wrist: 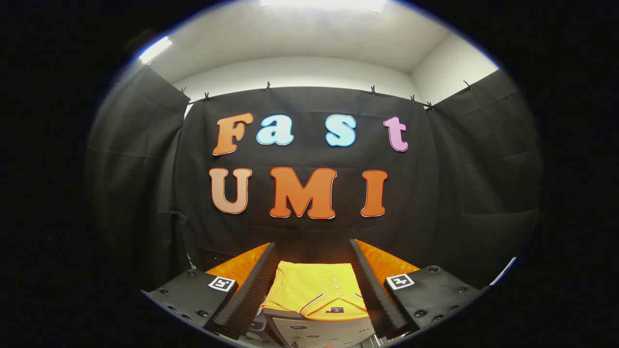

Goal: Put the clothes into the washing machine and then close the washing machine lid.

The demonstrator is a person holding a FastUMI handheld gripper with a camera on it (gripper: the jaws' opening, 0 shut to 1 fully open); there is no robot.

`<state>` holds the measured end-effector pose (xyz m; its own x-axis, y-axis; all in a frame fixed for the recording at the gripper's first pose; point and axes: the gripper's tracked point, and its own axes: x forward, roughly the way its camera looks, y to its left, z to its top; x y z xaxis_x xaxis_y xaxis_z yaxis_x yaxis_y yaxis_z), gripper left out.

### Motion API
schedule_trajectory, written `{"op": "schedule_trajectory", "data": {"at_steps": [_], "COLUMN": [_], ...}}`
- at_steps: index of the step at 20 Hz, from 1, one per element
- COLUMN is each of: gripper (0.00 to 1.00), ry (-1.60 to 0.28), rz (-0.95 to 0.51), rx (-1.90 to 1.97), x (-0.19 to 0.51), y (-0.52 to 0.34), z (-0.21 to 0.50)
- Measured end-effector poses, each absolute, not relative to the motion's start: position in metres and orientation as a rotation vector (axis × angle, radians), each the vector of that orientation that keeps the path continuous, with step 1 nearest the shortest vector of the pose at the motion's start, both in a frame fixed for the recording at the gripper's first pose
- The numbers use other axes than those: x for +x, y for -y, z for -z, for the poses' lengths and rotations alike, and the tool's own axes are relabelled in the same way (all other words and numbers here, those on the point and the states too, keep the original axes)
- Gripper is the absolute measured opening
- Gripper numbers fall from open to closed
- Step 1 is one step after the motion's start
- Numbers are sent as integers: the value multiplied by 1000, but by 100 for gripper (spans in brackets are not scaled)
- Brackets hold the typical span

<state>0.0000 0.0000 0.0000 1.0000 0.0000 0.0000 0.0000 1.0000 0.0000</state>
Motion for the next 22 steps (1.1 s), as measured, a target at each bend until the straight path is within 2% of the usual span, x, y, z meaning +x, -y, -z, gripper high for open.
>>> {"op": "schedule_trajectory", "data": {"at_steps": [22], "gripper": [97], "ry": [-66], "rz": [19], "rx": [-20], "x": [21], "y": [3], "z": [16]}}
